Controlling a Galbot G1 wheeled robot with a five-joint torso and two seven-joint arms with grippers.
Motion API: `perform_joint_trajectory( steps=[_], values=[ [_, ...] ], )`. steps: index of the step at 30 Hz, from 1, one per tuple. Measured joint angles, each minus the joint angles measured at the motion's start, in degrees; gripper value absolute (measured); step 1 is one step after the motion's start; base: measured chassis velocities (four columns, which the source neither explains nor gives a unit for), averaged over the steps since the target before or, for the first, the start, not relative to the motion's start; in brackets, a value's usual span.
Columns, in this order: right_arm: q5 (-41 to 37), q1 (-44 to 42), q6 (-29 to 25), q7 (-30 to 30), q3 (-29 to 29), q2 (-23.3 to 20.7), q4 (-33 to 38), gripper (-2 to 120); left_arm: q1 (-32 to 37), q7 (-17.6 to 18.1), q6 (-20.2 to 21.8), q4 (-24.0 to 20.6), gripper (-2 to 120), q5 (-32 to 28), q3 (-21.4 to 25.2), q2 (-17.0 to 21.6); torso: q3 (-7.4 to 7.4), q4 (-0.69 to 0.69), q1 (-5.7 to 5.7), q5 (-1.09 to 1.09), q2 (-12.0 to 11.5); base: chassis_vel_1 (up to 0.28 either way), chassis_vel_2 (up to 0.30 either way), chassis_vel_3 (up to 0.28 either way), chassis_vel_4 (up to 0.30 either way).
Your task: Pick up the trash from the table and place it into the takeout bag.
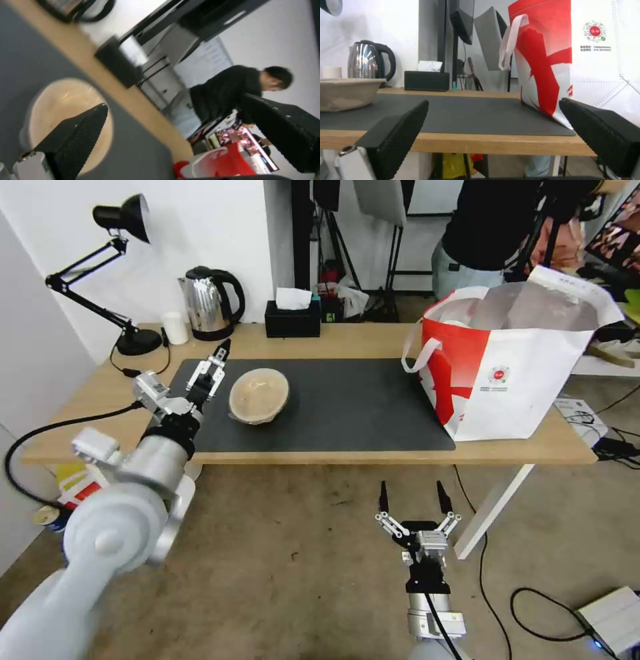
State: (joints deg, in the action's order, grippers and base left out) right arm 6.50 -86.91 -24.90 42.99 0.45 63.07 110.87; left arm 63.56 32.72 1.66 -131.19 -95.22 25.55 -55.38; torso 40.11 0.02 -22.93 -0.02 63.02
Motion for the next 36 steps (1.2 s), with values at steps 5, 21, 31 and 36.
perform_joint_trajectory(
  steps=[5, 21, 31, 36],
  values=[
    [0.0, 0.0, 0.0, 0.0, 0.0, 0.0, 0.0, 100, -0.3, 0.5, 0.6, 0.5, 100, -0.8, 0.1, -0.1, 0.00, -0.03, 0.01, 0.02, 0.0, 0.000, 0.000, 0.000, 0.000],
    [0.0, 0.0, 0.0, 0.0, 0.0, 0.0, 0.0, 100, 3.1, 14.5, 4.0, -2.1, 100, 5.2, 5.9, 4.7, -0.01, -0.01, 0.01, 0.01, 0.0, 0.000, 0.000, 0.000, 0.000],
    [0.0, 0.0, 0.0, 0.0, 0.0, 0.0, 0.0, 100, 2.9, 14.8, 4.0, -1.8, 100, 5.4, 5.8, 5.5, 0.00, -0.02, 0.01, 0.02, 0.0, 0.000, 0.000, 0.000, 0.000],
    [0.0, 0.0, 0.0, 0.0, 0.0, 0.0, 0.0, 100, 1.9, 15.0, 4.4, -1.1, 100, 4.5, 4.6, 5.0, 0.00, -0.02, 0.01, 0.02, 0.0, 0.000, 0.000, 0.000, 0.000]
  ],
)
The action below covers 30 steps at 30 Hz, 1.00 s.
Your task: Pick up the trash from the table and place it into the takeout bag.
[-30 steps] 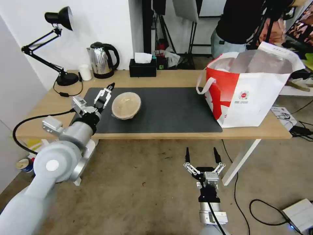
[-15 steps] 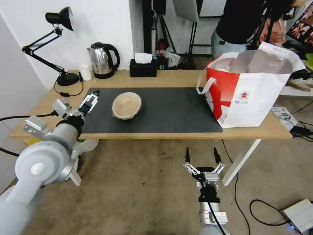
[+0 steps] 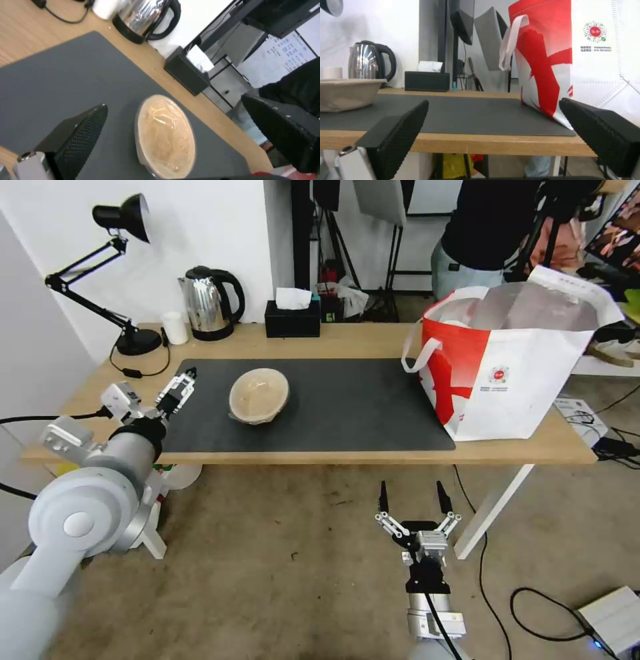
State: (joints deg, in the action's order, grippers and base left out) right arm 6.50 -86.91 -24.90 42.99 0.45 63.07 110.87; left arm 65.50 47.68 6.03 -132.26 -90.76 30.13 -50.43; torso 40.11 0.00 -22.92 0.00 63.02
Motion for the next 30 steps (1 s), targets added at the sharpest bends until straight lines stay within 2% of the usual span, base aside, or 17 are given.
perform_joint_trajectory(
  steps=[7, 12, 30],
  values=[
    [0.0, 0.0, 0.0, 0.0, 0.0, 0.0, 0.0, 100, -2.4, 2.4, 0.8, 1.7, 100, -3.3, -2.2, -1.4, 0.00, 0.00, 0.00, 0.00, 0.0, 0.000, 0.000, 0.000, 0.000],
    [0.0, 0.0, 0.0, 0.0, 0.0, 0.0, 0.0, 100, -3.8, 3.5, 1.2, 3.2, 100, -3.4, -3.6, -2.0, 0.00, 0.00, 0.00, 0.00, 0.0, 0.000, 0.000, 0.000, 0.000],
    [0.0, 0.0, 0.0, 0.0, 0.0, 0.0, 0.0, 100, -7.3, 4.0, 1.8, 7.1, 100, -4.5, -7.0, -1.8, 0.00, 0.00, 0.00, 0.00, 0.0, 0.000, 0.000, 0.000, 0.000]
  ],
)
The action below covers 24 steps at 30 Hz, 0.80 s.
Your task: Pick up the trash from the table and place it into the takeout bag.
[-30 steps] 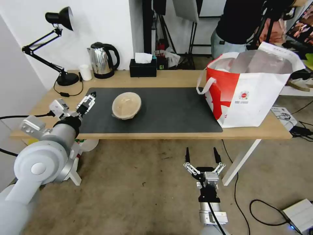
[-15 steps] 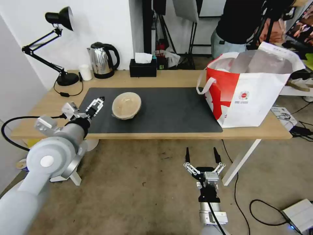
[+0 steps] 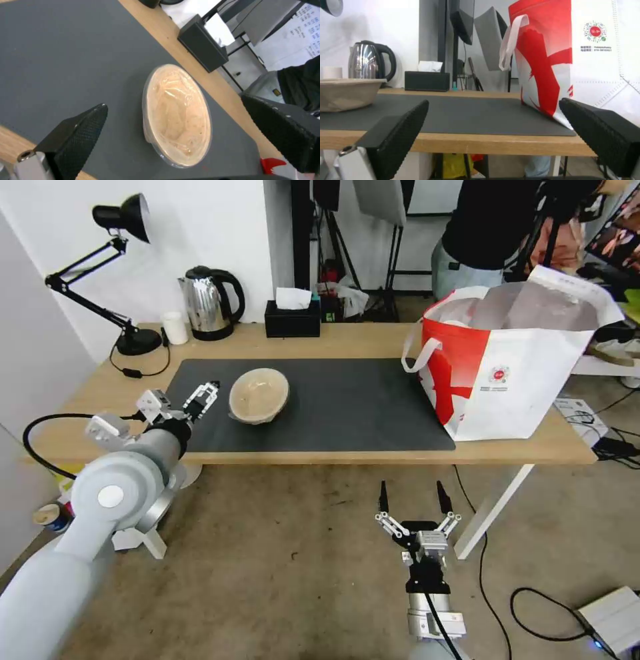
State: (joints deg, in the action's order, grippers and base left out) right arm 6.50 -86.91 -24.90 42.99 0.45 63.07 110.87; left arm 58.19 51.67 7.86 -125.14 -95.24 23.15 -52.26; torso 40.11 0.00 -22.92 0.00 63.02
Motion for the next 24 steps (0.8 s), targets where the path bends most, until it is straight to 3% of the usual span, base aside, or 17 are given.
perform_joint_trajectory(
  steps=[24],
  values=[
    [0.0, 0.0, 0.0, 0.0, 0.0, 0.0, 0.0, 100, -6.2, 0.7, 1.0, 6.8, 100, -2.9, -4.0, -2.3, 0.00, 0.00, 0.00, 0.00, 0.0, 0.000, 0.000, 0.000, 0.000]
  ],
)
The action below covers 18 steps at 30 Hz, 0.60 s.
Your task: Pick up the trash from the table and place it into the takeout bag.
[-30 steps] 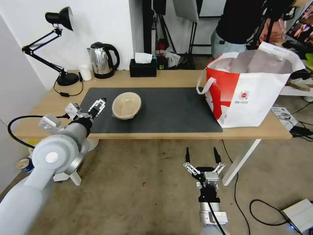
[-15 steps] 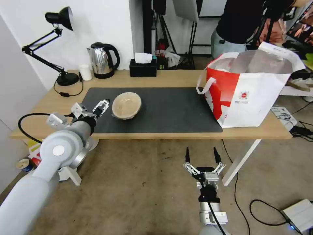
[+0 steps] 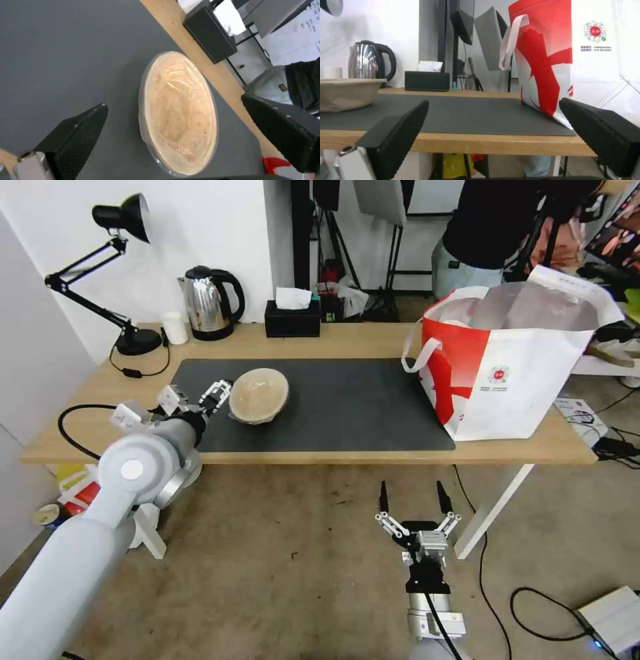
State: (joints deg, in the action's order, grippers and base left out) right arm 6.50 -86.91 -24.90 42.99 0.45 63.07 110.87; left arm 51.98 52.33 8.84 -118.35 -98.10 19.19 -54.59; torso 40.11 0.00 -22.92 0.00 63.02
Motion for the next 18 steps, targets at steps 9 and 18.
perform_joint_trajectory(
  steps=[9, 18],
  values=[
    [0.0, 0.0, 0.0, 0.0, 0.0, 0.0, 0.0, 100, -0.9, -0.1, 0.1, 1.9, 100, 0.0, -1.0, -1.0, 0.00, 0.00, 0.00, 0.00, 0.0, 0.000, 0.000, 0.000, 0.000],
    [0.0, 0.0, 0.0, 0.0, 0.0, 0.0, 0.0, 100, -1.6, -0.1, 0.2, 3.2, 100, 0.1, -1.9, -2.3, 0.00, 0.00, 0.00, 0.00, 0.0, 0.000, 0.000, 0.000, 0.000]
  ],
)
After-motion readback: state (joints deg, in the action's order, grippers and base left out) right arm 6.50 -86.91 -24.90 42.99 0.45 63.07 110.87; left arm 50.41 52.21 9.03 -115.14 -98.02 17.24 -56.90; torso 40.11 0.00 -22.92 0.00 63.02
